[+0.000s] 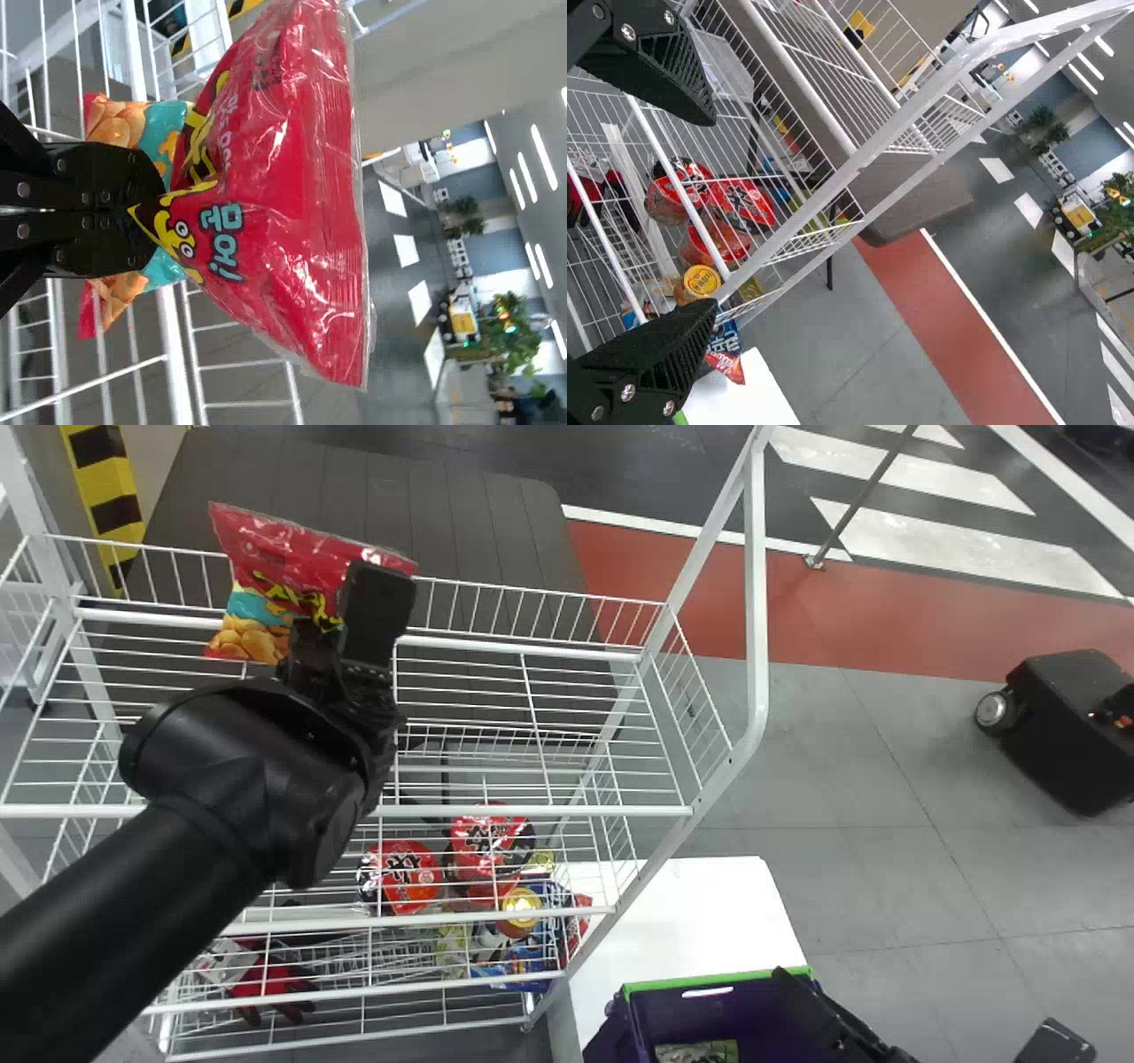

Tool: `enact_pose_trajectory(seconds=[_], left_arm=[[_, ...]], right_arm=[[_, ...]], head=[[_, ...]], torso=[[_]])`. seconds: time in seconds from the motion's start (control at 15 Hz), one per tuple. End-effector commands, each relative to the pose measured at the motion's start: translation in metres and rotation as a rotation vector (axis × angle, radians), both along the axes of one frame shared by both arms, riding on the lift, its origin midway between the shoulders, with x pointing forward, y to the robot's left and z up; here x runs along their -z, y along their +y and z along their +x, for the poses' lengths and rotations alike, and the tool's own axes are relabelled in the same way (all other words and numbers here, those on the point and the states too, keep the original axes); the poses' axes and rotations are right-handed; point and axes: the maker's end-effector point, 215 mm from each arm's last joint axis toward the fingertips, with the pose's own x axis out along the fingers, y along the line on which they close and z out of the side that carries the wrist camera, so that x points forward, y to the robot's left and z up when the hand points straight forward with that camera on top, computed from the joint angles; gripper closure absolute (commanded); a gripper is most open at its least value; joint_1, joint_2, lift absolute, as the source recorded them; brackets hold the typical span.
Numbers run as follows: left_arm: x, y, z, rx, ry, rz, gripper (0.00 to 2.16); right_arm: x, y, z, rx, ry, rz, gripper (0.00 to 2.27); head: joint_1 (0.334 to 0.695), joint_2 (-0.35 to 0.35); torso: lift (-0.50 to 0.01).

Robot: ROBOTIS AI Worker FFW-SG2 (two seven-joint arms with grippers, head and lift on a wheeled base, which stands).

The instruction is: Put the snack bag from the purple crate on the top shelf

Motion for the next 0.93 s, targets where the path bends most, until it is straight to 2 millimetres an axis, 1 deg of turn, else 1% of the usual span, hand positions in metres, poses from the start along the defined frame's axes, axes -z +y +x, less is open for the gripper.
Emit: enact_pose_trajectory(seconds=[0.0,0.07,0.2,0.27,0.4,0.67,0.73,0.8,0.87], left_arm=[[-0.006,-0.001,-0.017,0.016,0.029,0.088,1.76],[-0.007,0.005,-0.023,0.01,0.043,0.118,1.76],[-0.014,0.0,-0.035,0.02,0.054,0.116,1.76],[-0.019,0.002,-0.037,0.016,0.055,0.109,1.76],[-0.031,0.003,-0.037,0.014,0.041,0.093,1.76],[-0.031,0.016,-0.033,0.008,0.07,0.116,1.76],[-0.028,0.026,-0.033,-0.007,0.09,0.121,1.76],[-0.028,0.032,-0.032,-0.015,0.093,0.123,1.76],[-0.028,0.043,-0.028,-0.031,0.097,0.119,1.76]], right_arm=[[0.001,0.001,0.001,0.0,0.0,0.001,0.09],[0.001,0.001,0.001,0.0,0.0,0.001,0.09],[0.001,0.001,0.001,0.0,0.0,0.0,0.09],[0.0,0.001,0.002,-0.001,-0.002,0.001,0.09],[0.0,0.001,0.002,-0.001,-0.002,0.001,0.09],[0.0,0.001,0.002,0.0,-0.002,0.0,0.09],[0.0,0.001,0.002,0.0,-0.002,0.0,0.09],[0.0,0.001,0.002,0.0,-0.003,0.001,0.09],[0.0,0.001,0.002,0.0,-0.002,0.0,0.09]], head=[[0.695,-0.35],[0.695,-0.35],[0.695,-0.35],[0.695,-0.35],[0.695,-0.35],[0.695,-0.35],[0.695,-0.35],[0.695,-0.35],[0.695,-0.35]], torso=[[0.0],[0.0],[0.0],[0.0],[0.0],[0.0],[0.0],[0.0],[0.0]])
